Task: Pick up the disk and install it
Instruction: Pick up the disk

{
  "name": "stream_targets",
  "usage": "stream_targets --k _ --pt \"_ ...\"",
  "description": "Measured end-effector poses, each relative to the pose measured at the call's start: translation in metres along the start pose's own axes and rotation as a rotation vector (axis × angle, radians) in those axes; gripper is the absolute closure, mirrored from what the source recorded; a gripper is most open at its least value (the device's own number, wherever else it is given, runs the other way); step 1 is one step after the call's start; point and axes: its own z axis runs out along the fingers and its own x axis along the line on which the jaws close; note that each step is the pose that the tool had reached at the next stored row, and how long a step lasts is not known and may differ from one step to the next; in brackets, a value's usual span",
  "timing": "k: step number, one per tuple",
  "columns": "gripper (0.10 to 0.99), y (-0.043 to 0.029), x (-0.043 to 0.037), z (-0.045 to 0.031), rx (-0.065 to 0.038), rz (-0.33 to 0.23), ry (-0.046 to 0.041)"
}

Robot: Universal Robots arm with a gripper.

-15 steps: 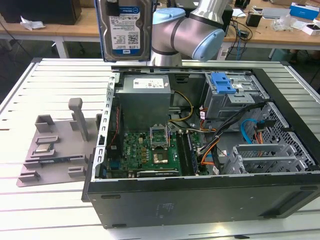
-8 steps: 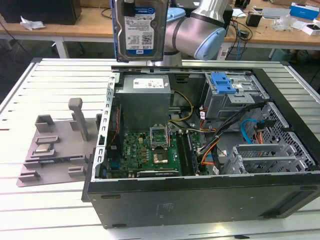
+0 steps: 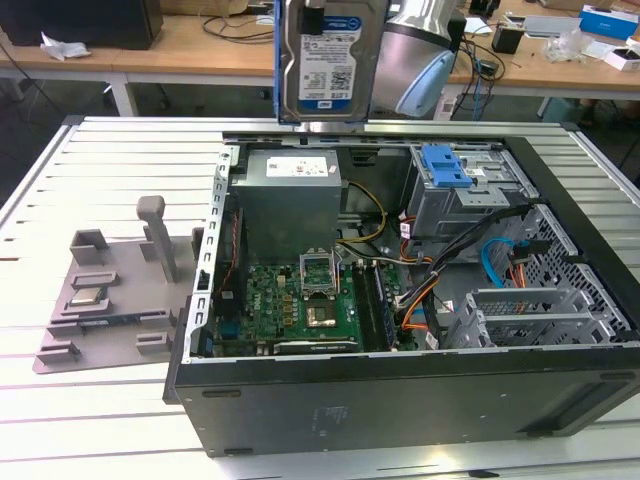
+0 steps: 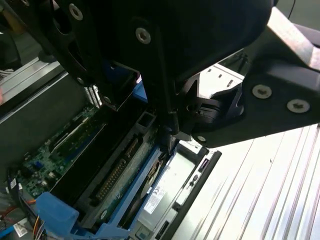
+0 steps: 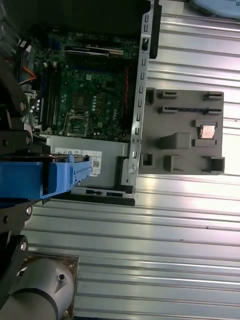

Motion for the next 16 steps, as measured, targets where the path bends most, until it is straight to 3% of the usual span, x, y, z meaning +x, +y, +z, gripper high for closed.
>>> stream_targets --k 3,4,6,11,16 --pt "0.718 -0.0151 0.0014 -0.0003 -0.002 0.000 -0.0011" --pt "0.718 -0.0172 0.0016 -0.0002 -0.001 0.002 -0.0061" --pt "0.718 -0.0191 0.0018 0.0006 0.001 0.012 -0.0243" --pt "0.718 -0.0191 0.0051 0.0035 0.002 0.045 -0.0259" --pt "0.718 -0.0180 0.0192 0.0061 0.002 0.052 -0.0266"
